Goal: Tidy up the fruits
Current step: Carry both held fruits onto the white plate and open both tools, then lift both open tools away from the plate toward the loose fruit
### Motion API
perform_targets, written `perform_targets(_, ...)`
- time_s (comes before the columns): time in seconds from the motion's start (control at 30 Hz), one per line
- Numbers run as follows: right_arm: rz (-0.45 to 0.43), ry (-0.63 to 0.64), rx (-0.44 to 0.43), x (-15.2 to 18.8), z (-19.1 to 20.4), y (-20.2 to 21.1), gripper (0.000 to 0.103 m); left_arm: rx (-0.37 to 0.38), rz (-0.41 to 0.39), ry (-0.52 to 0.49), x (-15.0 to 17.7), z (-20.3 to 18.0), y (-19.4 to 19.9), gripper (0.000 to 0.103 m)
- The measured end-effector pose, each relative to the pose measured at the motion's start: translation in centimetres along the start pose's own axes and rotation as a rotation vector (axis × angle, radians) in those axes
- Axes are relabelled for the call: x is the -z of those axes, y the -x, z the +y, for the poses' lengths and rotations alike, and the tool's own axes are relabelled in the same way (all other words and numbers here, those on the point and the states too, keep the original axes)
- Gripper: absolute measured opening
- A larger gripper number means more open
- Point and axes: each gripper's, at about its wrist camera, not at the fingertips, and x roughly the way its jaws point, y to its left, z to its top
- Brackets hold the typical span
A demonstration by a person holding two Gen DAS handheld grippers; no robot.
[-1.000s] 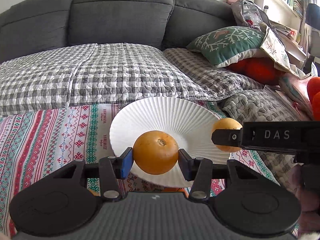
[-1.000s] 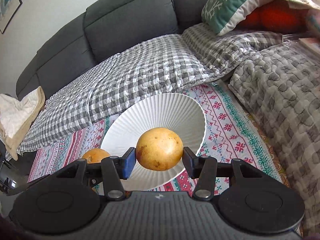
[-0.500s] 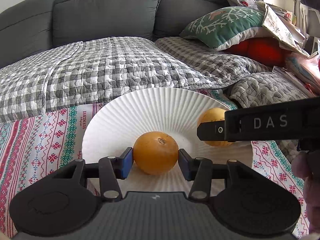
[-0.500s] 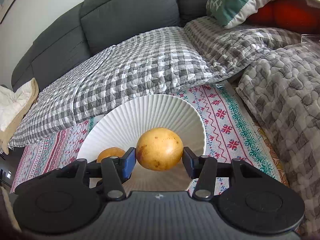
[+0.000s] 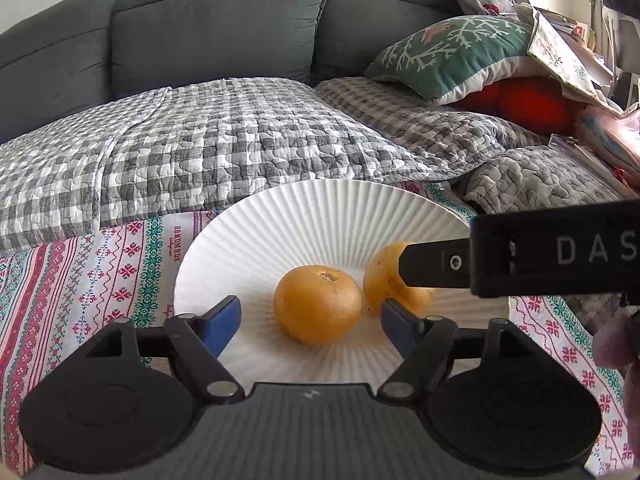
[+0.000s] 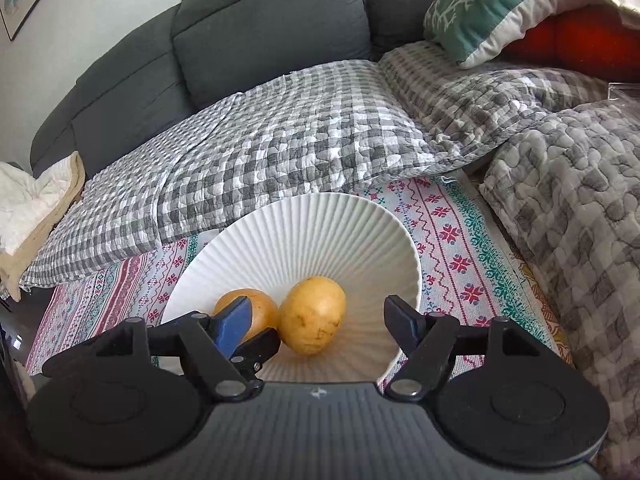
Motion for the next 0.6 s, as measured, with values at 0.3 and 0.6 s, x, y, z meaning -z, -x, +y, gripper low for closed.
perform_targets(0.3, 0.023, 0.009, 0.019, 0.9, 1.0, 3.8, 0.091, -0.045, 0.026, -0.006, 0.5, -0.2, 3.5, 0.094)
perform_targets(0.6, 0.021, 0.090, 0.043, 2.7, 2.7, 7.8, 0.098, -0.101, 0.068, 0.017, 2.0, 0.9, 8.4, 0.094)
